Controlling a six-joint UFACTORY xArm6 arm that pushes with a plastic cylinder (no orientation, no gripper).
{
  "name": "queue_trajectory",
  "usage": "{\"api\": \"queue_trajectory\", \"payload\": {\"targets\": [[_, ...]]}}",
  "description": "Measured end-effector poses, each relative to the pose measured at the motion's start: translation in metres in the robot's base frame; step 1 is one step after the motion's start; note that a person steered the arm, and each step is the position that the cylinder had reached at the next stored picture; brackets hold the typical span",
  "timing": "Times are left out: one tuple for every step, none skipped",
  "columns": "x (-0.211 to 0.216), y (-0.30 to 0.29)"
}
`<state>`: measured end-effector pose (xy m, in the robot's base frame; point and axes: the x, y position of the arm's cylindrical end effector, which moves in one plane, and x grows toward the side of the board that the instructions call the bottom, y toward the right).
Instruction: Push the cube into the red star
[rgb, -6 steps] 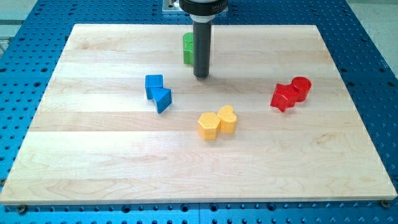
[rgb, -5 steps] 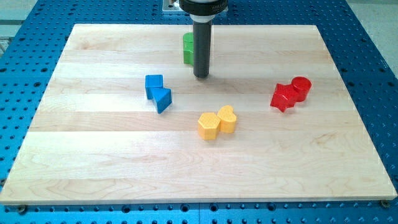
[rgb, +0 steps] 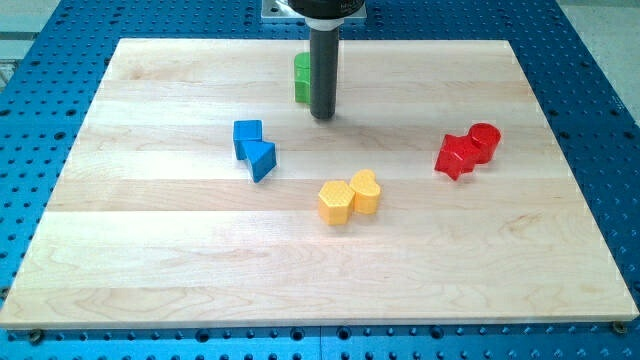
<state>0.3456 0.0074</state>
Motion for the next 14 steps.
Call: {"api": "queue_trajectory", "payload": {"targets": [[0.000,0.000],[0.000,-0.008],[0.000,-0.017],[0.006,-0.042],[0.006,-0.076],[0.006,-0.082],[0.004,-0.105],[0.021,-0.153],[0.040,-0.151],[0.040,-0.151],[0.043,-0.151],[0.062,-0.146],[0.062,-0.110],[0.062,-0.039]]}}
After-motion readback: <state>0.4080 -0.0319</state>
